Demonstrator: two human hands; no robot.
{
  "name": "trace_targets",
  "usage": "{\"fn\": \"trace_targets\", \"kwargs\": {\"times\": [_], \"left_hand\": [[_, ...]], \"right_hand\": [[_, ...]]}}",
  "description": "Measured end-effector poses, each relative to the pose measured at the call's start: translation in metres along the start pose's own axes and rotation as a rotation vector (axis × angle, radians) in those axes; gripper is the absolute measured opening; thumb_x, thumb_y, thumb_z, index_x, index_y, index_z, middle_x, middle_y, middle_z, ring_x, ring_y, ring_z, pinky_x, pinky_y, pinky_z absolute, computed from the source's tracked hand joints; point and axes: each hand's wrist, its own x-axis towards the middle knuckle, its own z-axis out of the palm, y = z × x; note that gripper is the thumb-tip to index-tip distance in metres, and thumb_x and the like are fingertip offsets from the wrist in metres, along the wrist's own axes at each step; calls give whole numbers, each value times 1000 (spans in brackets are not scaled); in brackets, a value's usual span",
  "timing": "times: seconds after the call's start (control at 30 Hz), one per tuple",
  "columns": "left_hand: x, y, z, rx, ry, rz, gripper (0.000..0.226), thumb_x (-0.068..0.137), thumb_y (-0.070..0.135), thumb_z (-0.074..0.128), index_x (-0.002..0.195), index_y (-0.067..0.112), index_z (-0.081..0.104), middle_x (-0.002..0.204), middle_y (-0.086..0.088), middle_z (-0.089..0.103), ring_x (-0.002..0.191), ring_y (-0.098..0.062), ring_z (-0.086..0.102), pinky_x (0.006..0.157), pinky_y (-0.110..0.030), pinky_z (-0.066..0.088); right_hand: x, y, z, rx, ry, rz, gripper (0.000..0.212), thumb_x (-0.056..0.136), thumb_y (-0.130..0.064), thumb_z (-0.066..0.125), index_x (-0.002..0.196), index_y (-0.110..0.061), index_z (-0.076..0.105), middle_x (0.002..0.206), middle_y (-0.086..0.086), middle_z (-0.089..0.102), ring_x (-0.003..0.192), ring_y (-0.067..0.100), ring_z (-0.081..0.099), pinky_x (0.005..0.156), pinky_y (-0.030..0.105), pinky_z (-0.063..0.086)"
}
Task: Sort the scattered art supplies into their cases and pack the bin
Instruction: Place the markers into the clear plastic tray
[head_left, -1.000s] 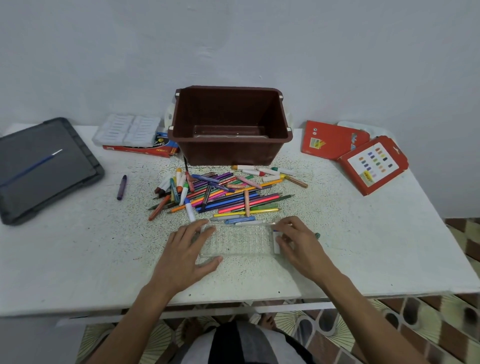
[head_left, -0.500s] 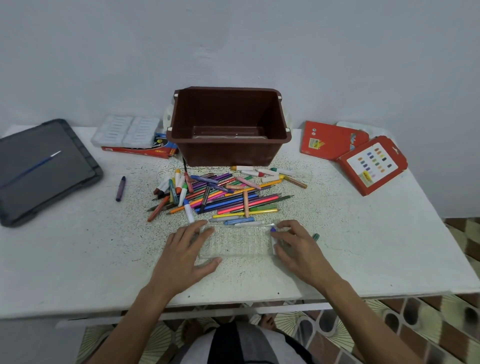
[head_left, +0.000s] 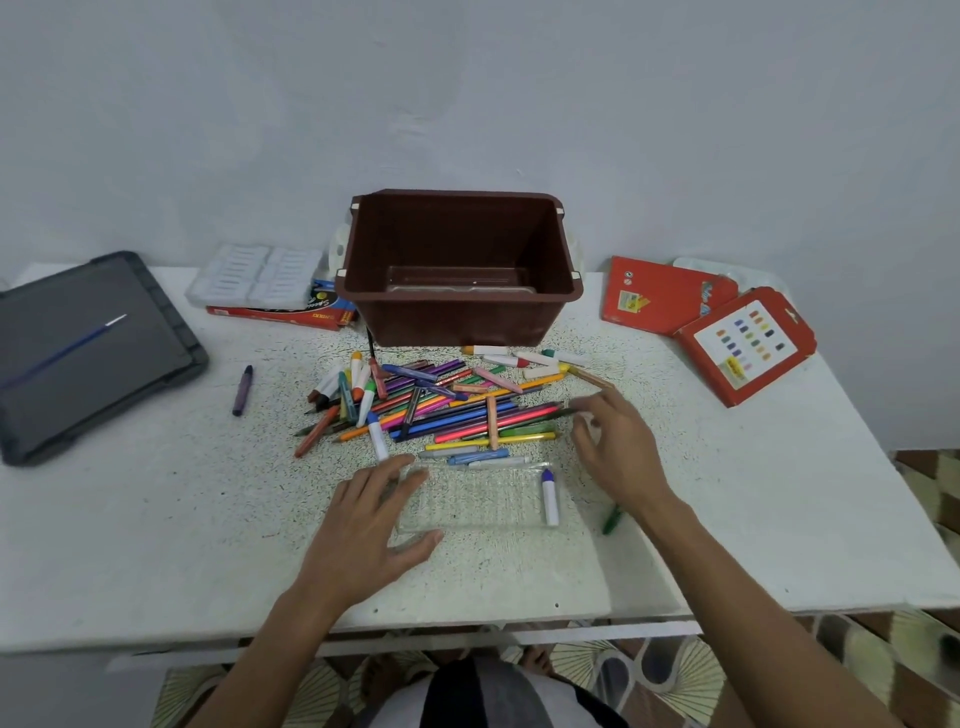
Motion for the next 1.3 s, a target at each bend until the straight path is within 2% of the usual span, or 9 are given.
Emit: {"fn": "trace_targets", "kwargs": {"times": [0.13, 0.3, 0.57, 0.8, 1.0, 1.07, 1.13, 1.23, 1.3], "left_hand": [[-1, 0, 0, -9, -6, -4, 65, 87, 65, 51, 133, 19, 58, 141, 1, 47, 122, -19, 47, 97, -39, 40], [-1, -1, 1, -10, -18, -11, 66, 87, 66, 50, 134, 21, 57, 142, 2, 46, 124, -18, 46, 98, -37, 37], [0, -1, 1, 1, -16, -8, 65, 86, 65, 53, 133, 20, 57, 141, 2, 46, 120, -19, 48, 95, -37, 41], [0, 0, 0, -6, -14, -3, 65, 87, 65, 53, 134, 19, 57, 142, 2, 45, 119, -19, 48, 95, -36, 40], [1, -1, 0, -10, -9, -4, 66, 87, 65, 53, 134, 19, 57, 141, 2, 46, 118, -20, 49, 94, -38, 43], [1, -1, 0, -9, -15, -7, 66, 88, 65, 52, 134, 19, 56, 142, 2, 46, 118, -20, 49, 95, -38, 43], [1, -1, -1, -9, -21, -15, 66, 88, 66, 51, 135, 20, 55, 142, 2, 45, 119, -20, 48, 95, -38, 43], [1, 0, -2, -13, -31, -20, 65, 88, 66, 51, 135, 21, 54, 142, 3, 45, 121, -19, 47, 96, -39, 43], [2, 0, -2, -16, -40, -22, 66, 88, 65, 52, 137, 21, 52, 142, 3, 45, 122, -20, 47, 97, -40, 43]], "right_hand": [[49, 2, 0, -130, 18, -9, 23, 95, -9, 56, 114, -7, 69, 105, 10, 66, 93, 25, 57, 74, 31, 43], [94, 2, 8, -326, -119, -6, 32, 93, -1, 49, 121, -5, 66, 116, 16, 64, 103, 37, 53, 80, 43, 48], [120, 8, 14, -464, -288, -24, 27, 91, -1, 48, 110, -3, 68, 105, 19, 65, 95, 38, 57, 75, 37, 46], [122, 8, 17, -472, -289, -16, 23, 90, -1, 47, 105, 1, 64, 103, 21, 60, 96, 38, 56, 72, 36, 40], [113, 9, 13, -212, -58, 3, 28, 92, -2, 49, 119, 1, 59, 107, 21, 63, 95, 38, 59, 78, 42, 49], [101, -1, 6, -63, -35, 5, 35, 95, -6, 52, 130, -6, 53, 109, 16, 64, 89, 28, 60, 76, 35, 47], [84, -13, -3, 48, -43, 19, 36, 98, -9, 52, 133, -11, 51, 98, 7, 63, 78, 19, 58, 71, 29, 43], [53, -25, -12, 220, -71, 115, 30, 98, -12, 56, 127, -17, 55, 87, -2, 62, 76, 13, 61, 66, 26, 49], [32, -29, -15, 347, -119, 177, 26, 97, -12, 58, 122, -22, 57, 87, -4, 62, 78, 8, 63, 61, 18, 50]]}}
